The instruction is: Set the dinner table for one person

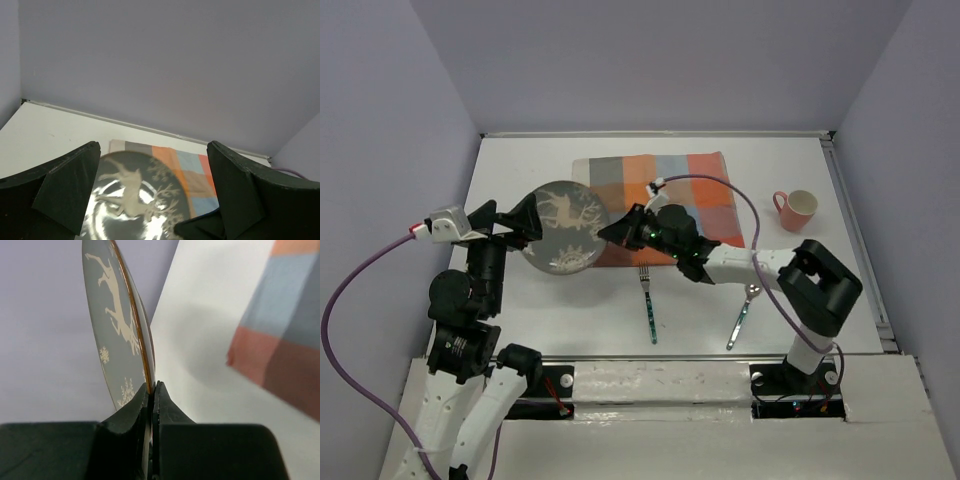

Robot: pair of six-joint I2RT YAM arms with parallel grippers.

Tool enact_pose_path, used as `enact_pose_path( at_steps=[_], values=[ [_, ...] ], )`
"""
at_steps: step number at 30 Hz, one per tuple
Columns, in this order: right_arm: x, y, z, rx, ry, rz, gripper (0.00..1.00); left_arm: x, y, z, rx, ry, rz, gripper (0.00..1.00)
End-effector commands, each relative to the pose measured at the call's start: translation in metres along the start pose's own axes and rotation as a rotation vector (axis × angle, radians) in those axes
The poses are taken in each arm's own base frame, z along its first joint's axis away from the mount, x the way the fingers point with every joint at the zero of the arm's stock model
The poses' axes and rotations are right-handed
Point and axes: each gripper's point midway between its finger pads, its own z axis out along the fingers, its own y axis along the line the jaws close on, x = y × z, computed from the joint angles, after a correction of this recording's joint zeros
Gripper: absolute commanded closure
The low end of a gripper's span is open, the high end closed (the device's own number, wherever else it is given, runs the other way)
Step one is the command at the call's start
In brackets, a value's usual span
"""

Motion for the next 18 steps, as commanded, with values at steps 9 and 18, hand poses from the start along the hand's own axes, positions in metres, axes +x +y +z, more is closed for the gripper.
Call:
enact_pose_path(
  at_steps=[9,18],
  values=[
    [-0.190,-0.029,-0.091,-0.038,-0.412,-0.009,1.00,0.004,-0.021,0.007,0.109,0.010,-0.018,0.01],
    [-0.209,-0.094,-0.074,0.037,-0.405,0.097,1.00,0.011,-0.023,0.010,0.116,0.032,-0.015,0.01]
  ],
)
